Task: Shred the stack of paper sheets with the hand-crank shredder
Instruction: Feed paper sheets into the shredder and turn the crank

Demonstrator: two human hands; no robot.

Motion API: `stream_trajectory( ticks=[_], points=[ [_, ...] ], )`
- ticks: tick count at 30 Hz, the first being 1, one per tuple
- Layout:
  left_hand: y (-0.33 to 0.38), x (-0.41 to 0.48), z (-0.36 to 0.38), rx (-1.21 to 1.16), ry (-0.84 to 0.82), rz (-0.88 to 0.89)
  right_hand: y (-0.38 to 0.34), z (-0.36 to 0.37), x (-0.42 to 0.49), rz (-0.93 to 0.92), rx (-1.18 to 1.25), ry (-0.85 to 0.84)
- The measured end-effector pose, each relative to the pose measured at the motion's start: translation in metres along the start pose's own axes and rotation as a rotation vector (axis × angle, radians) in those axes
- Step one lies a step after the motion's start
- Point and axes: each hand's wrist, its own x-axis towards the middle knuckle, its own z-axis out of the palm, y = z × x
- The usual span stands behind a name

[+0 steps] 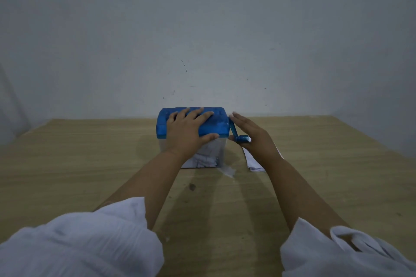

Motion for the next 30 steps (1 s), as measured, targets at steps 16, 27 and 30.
stream_trajectory(
  ticks=[16,27,30],
  points=[
    [-0.001,0.000,0.002,-0.004,0.026,0.020,-0.004,0.007,0.015,0.016,0.133,0.146],
    [-0.002,0.001,0.003,0.006,0.040,0.014,-0.017,0.012,0.040,0.090,-0.084,0.123],
    [0.000,0.002,0.004,0.019,0.043,0.009,-0.019,0.014,0.049,0.145,-0.104,0.096]
  ],
)
